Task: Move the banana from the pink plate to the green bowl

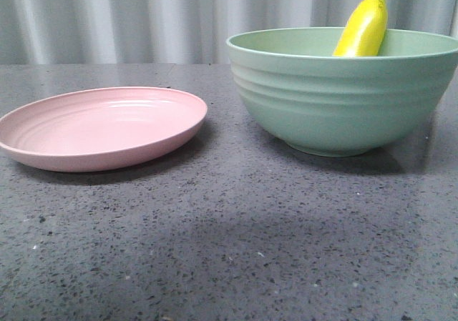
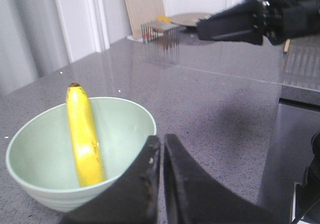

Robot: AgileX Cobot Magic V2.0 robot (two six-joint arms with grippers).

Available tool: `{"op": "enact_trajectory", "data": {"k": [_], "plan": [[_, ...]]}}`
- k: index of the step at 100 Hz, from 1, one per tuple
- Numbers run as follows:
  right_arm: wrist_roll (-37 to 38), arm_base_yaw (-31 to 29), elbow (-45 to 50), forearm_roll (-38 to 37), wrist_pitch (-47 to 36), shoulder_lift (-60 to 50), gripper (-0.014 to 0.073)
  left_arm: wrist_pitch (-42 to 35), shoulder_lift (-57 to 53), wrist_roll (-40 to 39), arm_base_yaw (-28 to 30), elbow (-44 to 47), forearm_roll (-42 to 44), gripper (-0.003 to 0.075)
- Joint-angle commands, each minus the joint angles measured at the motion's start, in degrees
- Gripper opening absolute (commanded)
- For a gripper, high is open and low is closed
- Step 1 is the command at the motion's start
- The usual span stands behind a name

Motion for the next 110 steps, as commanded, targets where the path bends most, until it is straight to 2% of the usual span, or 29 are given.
{"op": "enact_trajectory", "data": {"k": [1, 9, 32, 49, 60, 110], "plan": [[-1.4, -0.1, 2.4, -0.5, -6.9, -4.5, -0.0067, -7.9, -5.3, -0.1, -0.4, 3.4, -0.1, -0.002], [-1.4, -0.1, 5.7, -0.6, -7.5, -8.8, -0.0067, -10.3, -10.4, -0.1, -0.4, 8.4, -0.1, -0.002], [-1.4, -0.1, 13.2, -1.2, -7.7, -19.7, -0.0067, -10.6, -23.9, -0.1, -0.4, 19.6, -1.1, -0.002], [-1.4, -0.1, 16.5, -5.5, -7.4, -26.3, -0.0067, -11.1, -32.7, -0.1, -0.4, 24.7, -3.2, -0.002], [-1.4, -0.1, 17.2, -5.3, -6.8, -25.9, -0.0067, -11.2, -37.1, -0.1, -0.4, 26.4, -3.2, -0.002], [-1.4, -0.1, 17.2, -5.3, -6.5, -25.9, -0.0067, -11.4, -39.2, -0.1, -0.4, 26.6, -3.2, -0.002]]}}
